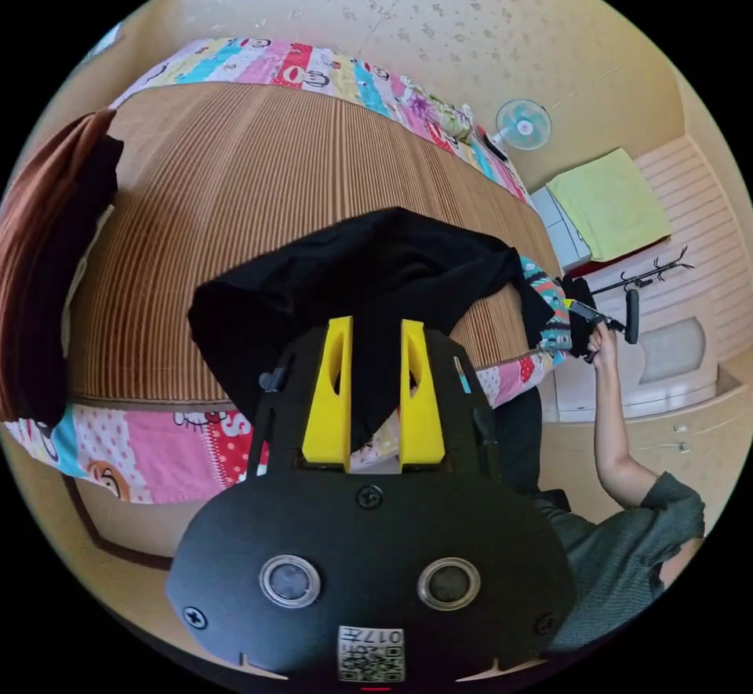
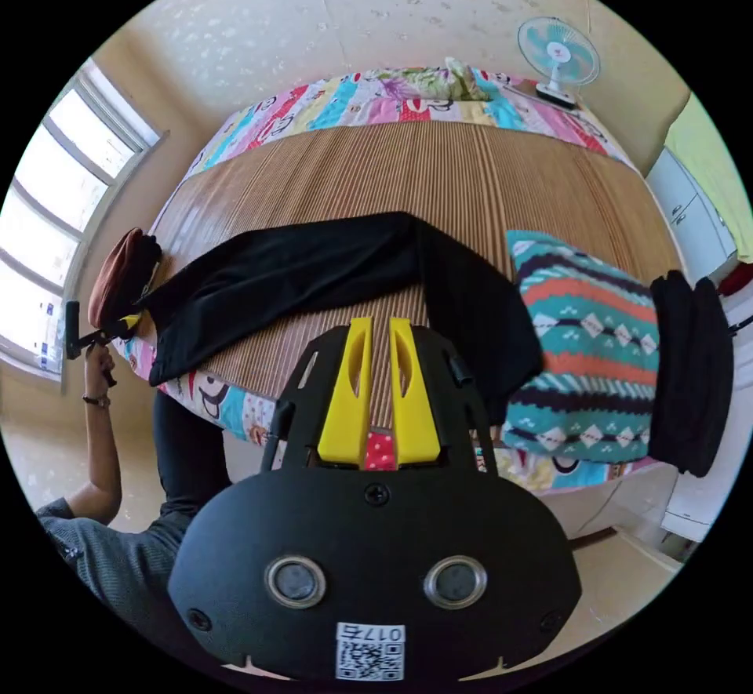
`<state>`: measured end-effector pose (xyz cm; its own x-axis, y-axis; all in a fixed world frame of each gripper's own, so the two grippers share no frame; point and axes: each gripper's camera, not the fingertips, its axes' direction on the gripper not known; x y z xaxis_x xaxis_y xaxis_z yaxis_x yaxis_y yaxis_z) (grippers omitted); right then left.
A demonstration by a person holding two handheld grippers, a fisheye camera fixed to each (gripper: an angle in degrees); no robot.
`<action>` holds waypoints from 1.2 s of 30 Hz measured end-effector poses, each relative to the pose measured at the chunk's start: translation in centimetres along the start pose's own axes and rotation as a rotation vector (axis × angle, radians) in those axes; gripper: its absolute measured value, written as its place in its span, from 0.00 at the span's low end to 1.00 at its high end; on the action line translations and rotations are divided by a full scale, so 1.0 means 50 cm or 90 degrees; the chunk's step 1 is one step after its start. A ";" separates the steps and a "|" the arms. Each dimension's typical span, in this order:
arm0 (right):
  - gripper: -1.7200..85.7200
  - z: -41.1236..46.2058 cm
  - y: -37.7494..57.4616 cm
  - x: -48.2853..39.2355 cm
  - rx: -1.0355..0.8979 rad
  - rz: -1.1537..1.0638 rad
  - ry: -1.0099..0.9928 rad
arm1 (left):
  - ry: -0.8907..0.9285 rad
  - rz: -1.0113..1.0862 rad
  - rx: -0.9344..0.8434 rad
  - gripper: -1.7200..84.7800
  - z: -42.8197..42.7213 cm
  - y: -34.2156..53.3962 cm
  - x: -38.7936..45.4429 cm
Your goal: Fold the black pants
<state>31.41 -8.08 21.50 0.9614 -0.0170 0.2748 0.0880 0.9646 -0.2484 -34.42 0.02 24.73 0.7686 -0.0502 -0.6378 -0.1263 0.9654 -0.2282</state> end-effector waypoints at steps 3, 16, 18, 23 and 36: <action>0.05 0.086 0.078 0.081 -0.003 0.067 -0.131 | -0.003 0.027 -0.053 0.11 0.120 0.021 0.017; 0.05 0.056 0.182 0.311 0.136 0.195 -0.114 | -0.190 0.070 -0.182 0.01 0.110 0.087 -0.111; 0.06 0.053 0.180 0.328 0.158 0.211 -0.121 | -0.235 0.056 -0.175 0.01 0.088 0.100 -0.140; 0.09 0.064 0.153 0.345 0.187 0.232 -0.125 | -0.289 -0.066 -0.126 0.01 0.015 0.139 -0.237; 0.15 0.188 -0.062 0.323 0.102 0.162 -0.035 | -0.008 -0.148 0.144 0.01 -0.072 0.324 -0.195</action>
<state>44.24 -8.85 35.43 0.9312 0.2412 0.2731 -0.2007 0.9651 -0.1680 -46.21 15.25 24.60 0.7685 -0.2738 -0.5782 0.1949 0.9610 -0.1961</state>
